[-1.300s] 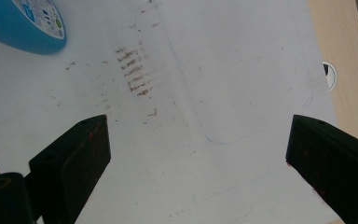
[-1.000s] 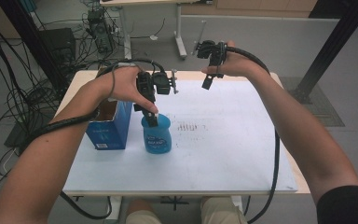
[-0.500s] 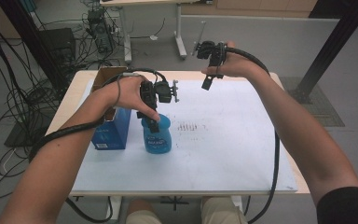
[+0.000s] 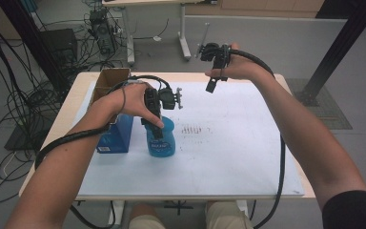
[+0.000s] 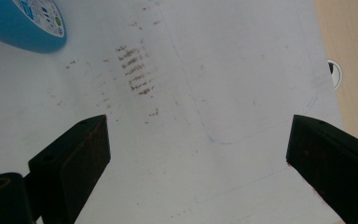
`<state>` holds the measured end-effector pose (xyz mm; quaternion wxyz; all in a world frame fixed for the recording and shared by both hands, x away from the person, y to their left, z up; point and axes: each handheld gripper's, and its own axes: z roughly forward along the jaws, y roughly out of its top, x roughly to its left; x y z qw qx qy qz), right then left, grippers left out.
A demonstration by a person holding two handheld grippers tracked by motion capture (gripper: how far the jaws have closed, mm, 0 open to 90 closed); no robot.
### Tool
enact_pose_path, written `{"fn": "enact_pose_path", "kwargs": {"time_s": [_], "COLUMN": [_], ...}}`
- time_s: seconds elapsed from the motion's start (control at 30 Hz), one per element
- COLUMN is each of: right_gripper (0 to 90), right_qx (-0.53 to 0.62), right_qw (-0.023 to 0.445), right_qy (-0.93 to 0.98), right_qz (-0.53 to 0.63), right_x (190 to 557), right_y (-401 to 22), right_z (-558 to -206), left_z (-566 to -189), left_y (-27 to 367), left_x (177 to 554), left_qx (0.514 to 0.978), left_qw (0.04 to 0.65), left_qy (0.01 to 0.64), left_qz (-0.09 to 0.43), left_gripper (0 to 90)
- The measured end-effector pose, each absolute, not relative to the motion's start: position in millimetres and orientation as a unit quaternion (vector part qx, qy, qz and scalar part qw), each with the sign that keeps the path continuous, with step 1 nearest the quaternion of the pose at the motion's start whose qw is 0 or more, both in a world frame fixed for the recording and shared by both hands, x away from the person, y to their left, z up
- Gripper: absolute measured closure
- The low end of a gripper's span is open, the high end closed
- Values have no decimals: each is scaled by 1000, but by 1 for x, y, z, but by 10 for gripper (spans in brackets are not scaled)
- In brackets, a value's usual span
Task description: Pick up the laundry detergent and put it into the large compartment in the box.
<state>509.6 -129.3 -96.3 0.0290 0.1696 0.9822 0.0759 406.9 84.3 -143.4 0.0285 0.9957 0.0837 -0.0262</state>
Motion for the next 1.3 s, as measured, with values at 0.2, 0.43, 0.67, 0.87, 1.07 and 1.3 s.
{"fn": "enact_pose_path", "kwargs": {"time_s": [0.2, 0.43, 0.67, 0.87, 1.07, 1.3], "right_gripper": [60, 60, 59, 59, 59, 59], "right_qx": [170, 171, 172, 171, 170, 169], "right_qw": [27, 28, 27, 26, 25, 26], "right_qy": [982, 982, 982, 982, 982, 982], "right_qz": [76, 74, 78, 76, 76, 74], "right_x": [511, 510, 511, 511, 512, 512], "right_y": [-128, -129, -131, -129, -128, -128], "right_z": [-98, -97, -97, -98, -99, -98], "left_z": [-147, -151, -154, -157, -158, -155], "left_y": [84, 82, 80, 81, 82, 82], "left_x": [406, 406, 405, 405, 405, 405], "left_qx": [996, 996, 996, 996, 996, 996], "left_qw": [29, 26, 24, 24, 23, 23], "left_qy": [83, 83, 82, 83, 83, 85], "left_qz": [-25, -27, -25, -22, -24, -19], "left_gripper": [56, 56, 56, 56, 56, 56]}}
